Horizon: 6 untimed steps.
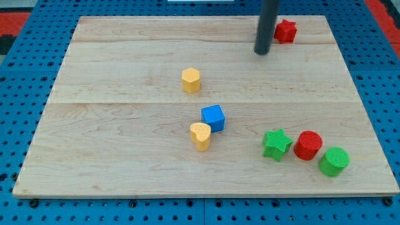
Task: Nudge the yellow heart a bit down
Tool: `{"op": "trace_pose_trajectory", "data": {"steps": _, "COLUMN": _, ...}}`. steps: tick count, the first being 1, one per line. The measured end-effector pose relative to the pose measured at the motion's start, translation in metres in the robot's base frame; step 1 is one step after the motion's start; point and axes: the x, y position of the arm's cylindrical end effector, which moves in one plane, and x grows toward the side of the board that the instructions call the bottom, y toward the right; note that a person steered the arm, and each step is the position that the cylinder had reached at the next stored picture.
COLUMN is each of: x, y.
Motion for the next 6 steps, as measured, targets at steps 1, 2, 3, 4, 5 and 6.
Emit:
{"op": "trace_pose_trajectory", "data": {"steps": 1, "x": 0.090, "y": -0.039}}
{"op": "trace_pose_trajectory", "data": {"steps": 2, "x": 0.116, "y": -0.054}}
{"op": "trace_pose_trajectory", "data": {"steps": 3, "x": 0.121, "y": -0.063}}
{"op": "trace_pose_trajectory", "data": {"steps": 4, "x": 0.156, "y": -0.113}}
{"op": "trace_pose_trajectory", "data": {"steps": 5, "x": 0.149, "y": -0.131}}
{"op": "trace_pose_trajectory", "data": {"steps": 6, "x": 0.112, "y": -0.140}}
